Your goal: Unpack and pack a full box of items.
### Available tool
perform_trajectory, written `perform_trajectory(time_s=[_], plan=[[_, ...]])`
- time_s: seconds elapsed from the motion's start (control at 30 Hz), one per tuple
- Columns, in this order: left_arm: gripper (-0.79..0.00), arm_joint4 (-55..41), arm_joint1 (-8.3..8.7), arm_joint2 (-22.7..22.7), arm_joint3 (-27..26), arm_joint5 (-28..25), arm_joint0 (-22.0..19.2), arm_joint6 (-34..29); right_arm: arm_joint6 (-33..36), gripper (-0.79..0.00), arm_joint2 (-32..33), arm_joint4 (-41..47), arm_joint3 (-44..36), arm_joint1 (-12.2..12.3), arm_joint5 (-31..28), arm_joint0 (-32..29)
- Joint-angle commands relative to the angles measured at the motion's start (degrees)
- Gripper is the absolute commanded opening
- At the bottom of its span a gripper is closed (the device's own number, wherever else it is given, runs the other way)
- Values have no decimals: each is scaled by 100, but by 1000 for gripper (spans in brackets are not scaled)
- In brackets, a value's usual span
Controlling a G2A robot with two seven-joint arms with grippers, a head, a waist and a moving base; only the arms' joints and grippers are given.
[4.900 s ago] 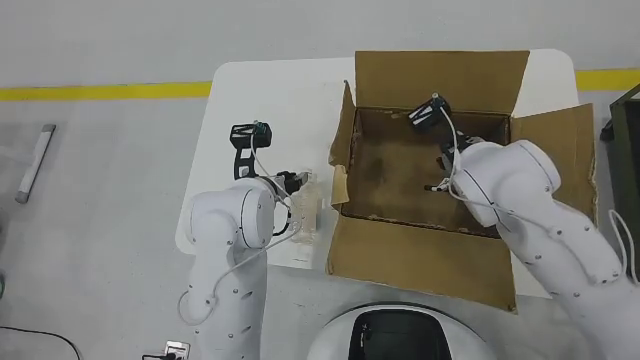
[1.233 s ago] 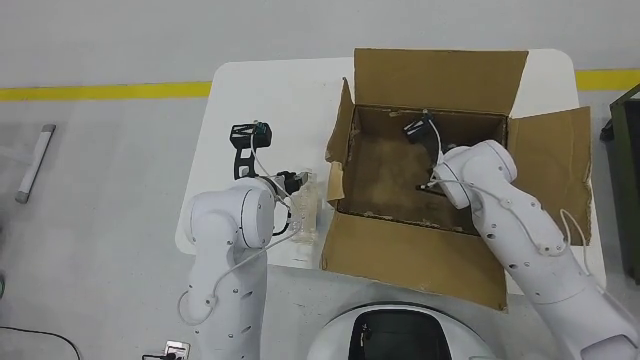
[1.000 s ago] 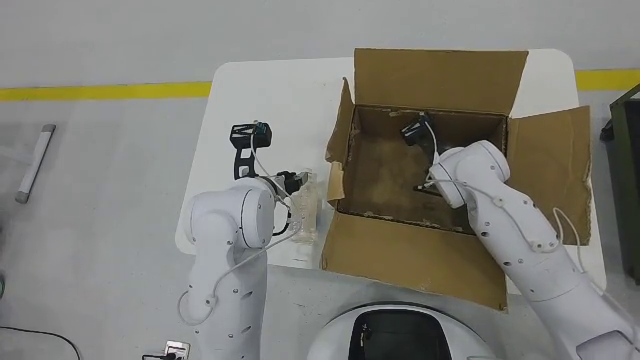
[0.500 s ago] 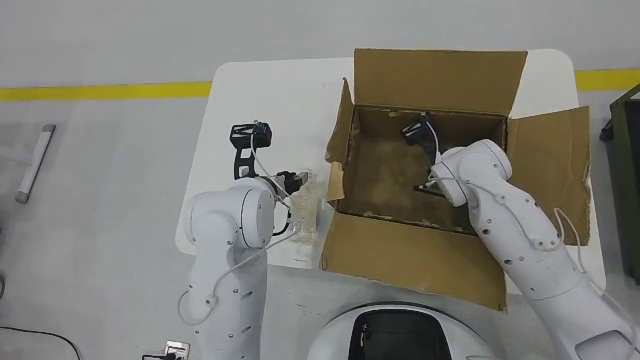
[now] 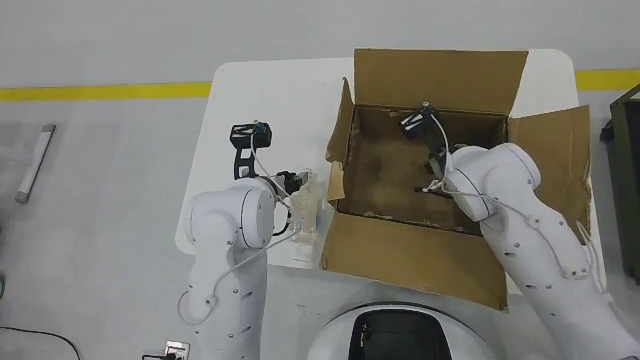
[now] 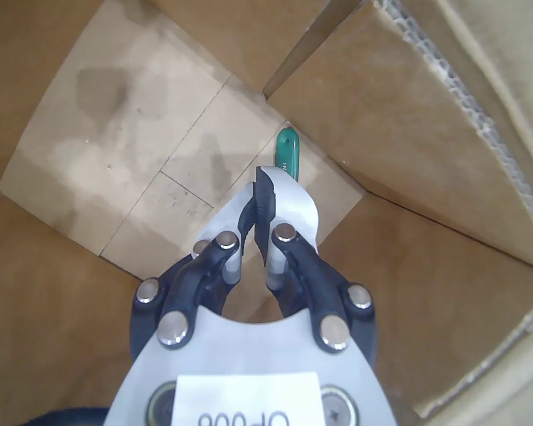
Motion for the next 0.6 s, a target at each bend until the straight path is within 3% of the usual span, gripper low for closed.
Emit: perform_trajectory(time_s=[0.0,0.13,0.17,0.23,0.27,0.57], plan=[[0,0,0,0,0,0,0,0,-4,-785,-13,-80,69,0,0,-15],[0,0,0,0,0,0,0,0,-25,-779,-25,-282,287,-5,41,17],[0,0,0,0,0,0,0,0,-15,-637,-19,-351,350,-4,40,31],[0,0,0,0,0,0,0,0,-26,-493,-1,-388,468,-8,56,56],[0,0,0,0,0,0,0,0,-35,-462,13,-385,540,-10,43,78],[0,0,0,0,0,0,0,0,-160,-511,-90,-577,1246,-63,114,329]])
